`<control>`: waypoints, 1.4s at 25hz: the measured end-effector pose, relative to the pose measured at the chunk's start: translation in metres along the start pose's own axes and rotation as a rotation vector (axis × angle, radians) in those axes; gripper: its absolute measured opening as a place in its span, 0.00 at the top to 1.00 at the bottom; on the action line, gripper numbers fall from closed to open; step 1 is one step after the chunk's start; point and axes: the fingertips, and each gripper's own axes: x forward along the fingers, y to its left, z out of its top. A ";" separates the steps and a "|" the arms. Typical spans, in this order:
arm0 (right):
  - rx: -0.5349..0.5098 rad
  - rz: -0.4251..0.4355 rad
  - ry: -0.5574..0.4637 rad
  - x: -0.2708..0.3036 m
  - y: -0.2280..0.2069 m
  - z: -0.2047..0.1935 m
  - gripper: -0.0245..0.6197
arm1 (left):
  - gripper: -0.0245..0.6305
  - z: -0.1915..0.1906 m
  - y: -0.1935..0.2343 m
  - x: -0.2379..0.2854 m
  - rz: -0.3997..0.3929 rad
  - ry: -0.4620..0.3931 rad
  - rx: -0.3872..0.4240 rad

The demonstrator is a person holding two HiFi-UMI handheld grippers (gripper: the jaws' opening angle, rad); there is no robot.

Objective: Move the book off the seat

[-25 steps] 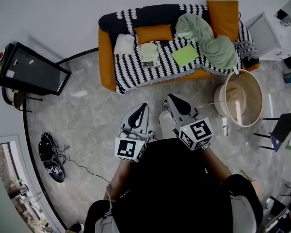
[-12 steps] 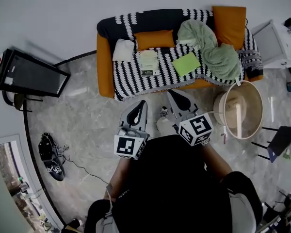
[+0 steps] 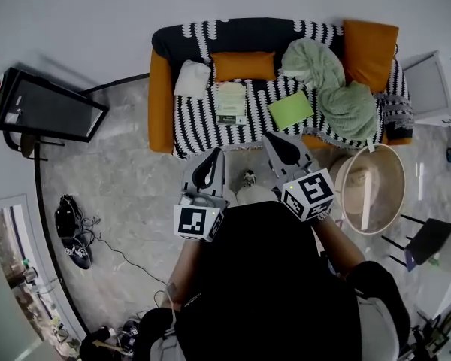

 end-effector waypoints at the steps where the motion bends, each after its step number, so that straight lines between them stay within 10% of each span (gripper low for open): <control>1: 0.003 0.004 0.004 0.003 -0.004 0.000 0.94 | 0.95 -0.001 0.002 0.004 0.004 0.008 0.001; 18: 0.090 0.046 0.147 0.103 -0.070 -0.046 0.94 | 0.95 -0.056 0.065 0.099 -0.072 0.148 -0.031; 35: 0.300 -0.202 0.175 0.220 -0.156 -0.159 0.94 | 0.95 -0.172 0.174 0.214 -0.091 0.252 -0.062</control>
